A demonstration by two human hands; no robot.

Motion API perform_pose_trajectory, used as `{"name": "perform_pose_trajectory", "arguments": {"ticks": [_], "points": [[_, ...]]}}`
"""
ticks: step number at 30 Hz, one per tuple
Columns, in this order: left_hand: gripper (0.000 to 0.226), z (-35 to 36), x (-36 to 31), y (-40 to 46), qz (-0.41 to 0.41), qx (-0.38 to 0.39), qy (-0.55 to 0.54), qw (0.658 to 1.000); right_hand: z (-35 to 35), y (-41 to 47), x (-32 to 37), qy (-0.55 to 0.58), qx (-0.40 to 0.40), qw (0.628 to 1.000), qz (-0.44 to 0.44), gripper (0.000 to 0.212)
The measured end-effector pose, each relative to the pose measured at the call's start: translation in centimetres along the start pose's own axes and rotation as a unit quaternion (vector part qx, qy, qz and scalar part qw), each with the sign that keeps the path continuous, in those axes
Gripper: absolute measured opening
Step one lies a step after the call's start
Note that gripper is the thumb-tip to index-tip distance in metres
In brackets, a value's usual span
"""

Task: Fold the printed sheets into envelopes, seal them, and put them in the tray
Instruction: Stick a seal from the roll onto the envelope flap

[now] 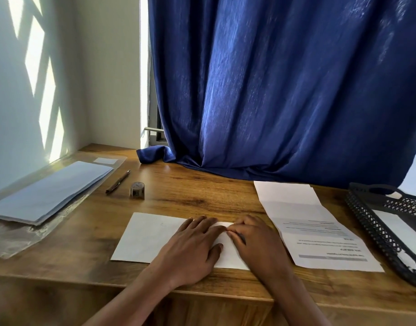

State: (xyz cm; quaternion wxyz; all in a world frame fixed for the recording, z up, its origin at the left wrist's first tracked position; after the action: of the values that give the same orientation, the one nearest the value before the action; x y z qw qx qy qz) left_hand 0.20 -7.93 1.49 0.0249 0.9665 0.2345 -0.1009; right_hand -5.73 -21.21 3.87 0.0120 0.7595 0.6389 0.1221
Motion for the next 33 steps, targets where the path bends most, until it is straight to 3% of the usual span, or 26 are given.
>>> {"name": "perform_pose_trajectory", "arguments": {"ticks": [13, 23, 27, 33], "points": [[0.057, 0.0, -0.2, -0.1, -0.009, 0.006, 0.003, 1.0, 0.3, -1.2, -0.3, 0.064, 0.013, 0.998, -0.002, 0.029], [0.045, -0.2, -0.3, -0.2, 0.004, -0.001, -0.008, 1.0, 0.0, -1.3, -1.1, 0.108, -0.003, 0.994, 0.018, 0.02], [0.047, -0.1, -0.3, -0.1, 0.002, 0.005, -0.012, 1.0, 0.6, -1.2, -1.3, 0.064, 0.016, 0.997, 0.036, 0.043], [0.047, -0.2, -0.3, -0.1, 0.006, 0.0, -0.013, 1.0, 1.0, -1.0, -0.9, 0.002, 0.049, 0.997, 0.051, 0.053]]}}
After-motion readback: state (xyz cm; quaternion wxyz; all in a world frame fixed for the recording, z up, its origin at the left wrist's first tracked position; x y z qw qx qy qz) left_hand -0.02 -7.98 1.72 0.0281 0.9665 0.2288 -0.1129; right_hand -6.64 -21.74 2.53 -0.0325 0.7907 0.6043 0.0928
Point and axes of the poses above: each hand's wrist, its own y-axis towards the middle knuckle, its own z-axis out of the palm, x = y × z, the point moved 8 cm from there along y, towards the middle knuckle, and after that the axes turned 14 degrees about x, right-handed, at the moved point
